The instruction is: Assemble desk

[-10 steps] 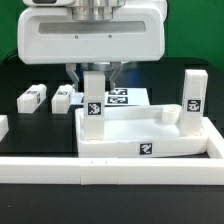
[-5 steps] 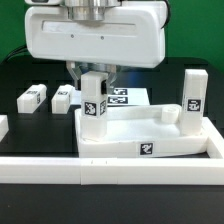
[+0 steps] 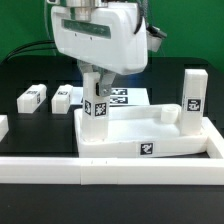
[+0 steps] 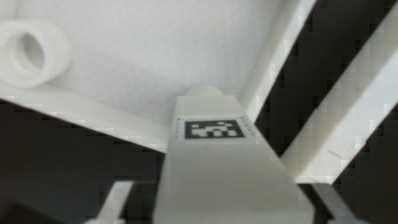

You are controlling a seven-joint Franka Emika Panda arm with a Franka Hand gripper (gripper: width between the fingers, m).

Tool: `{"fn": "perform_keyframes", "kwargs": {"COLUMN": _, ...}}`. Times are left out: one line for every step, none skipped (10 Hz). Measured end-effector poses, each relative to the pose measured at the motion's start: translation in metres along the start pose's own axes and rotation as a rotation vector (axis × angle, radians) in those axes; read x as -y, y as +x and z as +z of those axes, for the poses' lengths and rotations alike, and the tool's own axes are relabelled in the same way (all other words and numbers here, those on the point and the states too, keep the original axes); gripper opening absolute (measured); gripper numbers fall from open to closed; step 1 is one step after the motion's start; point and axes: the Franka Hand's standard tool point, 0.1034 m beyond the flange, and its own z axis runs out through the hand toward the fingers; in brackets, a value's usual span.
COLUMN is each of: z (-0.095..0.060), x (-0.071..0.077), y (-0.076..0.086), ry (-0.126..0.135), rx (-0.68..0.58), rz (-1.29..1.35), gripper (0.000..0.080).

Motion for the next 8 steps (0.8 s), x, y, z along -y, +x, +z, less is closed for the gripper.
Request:
{"fn": "perform_keyframes", "kwargs": {"z": 0.0, "x": 0.0, "y": 0.0001, "ry": 0.0, "rx": 0.0, "rz": -0.021, "gripper": 0.0288}}
{"fn": "perform_keyframes", "kwargs": {"z": 0.0003, "x": 0.0, "y": -0.0002, "ry": 0.0, "rx": 0.0, "rz": -0.024, "gripper": 0.0288}}
{"fn": "perform_keyframes", "kwargs": {"z": 0.0001, "x": 0.0001, "y": -0.0003, "ry": -0.002, "rx": -0.001, "rz": -0.065, "gripper": 0.0467}}
{"fn": "perform_keyframes", "kwargs": {"z": -0.0025, "x": 0.003, "y": -0.0006, "ry": -0.013, "rx": -0.004, "rz": -0.117, "gripper": 0.0587}}
{"fn": "perform_keyframes", "kwargs": {"z": -0.0026, "x": 0.004, "y": -0.0005, "ry": -0.01, "rx": -0.005, "rz": -0.19, "gripper": 0.0587}}
{"fn": "perform_keyframes", "kwargs": {"z": -0.0025, "x": 0.0036, "y": -0.0003, "ry": -0.01, "rx": -0.005, "rz": -0.281, "gripper": 0.0637}}
{"fn": "perform_keyframes", "kwargs": {"z": -0.0025, "x": 0.0036, "y": -0.0003, "ry": -0.01, "rx": -0.004, "rz": -0.343, "gripper": 0.0637}}
{"fn": "perform_keyframes", "kwargs": {"z": -0.0025, "x": 0.0035, "y": -0.0002, "ry": -0.011, "rx": -0.004, "rz": -0.41, "gripper": 0.0648}}
